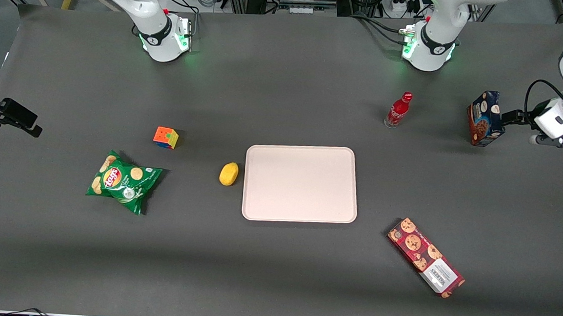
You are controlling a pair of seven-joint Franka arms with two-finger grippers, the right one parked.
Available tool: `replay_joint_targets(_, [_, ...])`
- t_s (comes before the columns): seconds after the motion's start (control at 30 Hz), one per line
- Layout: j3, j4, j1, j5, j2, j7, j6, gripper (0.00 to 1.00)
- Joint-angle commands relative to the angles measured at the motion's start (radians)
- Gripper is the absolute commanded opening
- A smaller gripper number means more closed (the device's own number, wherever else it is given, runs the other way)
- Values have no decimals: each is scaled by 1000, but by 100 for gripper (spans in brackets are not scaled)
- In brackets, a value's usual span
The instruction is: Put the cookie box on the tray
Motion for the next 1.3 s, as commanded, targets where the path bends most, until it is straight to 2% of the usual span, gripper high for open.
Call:
replay_joint_targets(0.0, [29, -102, -10, 25, -71, 23, 71, 100])
replay_joint_targets(0.53, [79, -288, -4, 40, -87, 41, 318, 99])
replay_joint_targets(0.6, [80, -294, -2, 43, -85, 57, 330, 88])
replay_joint_targets(0.63, [82, -297, -2, 43, -84, 63, 333, 77])
replay_joint_targets(0.8, [82, -303, 7, 43, -84, 69, 349, 0])
replay_joint_targets(1.27, [79, -261, 4, 43, -93, 72, 308, 0])
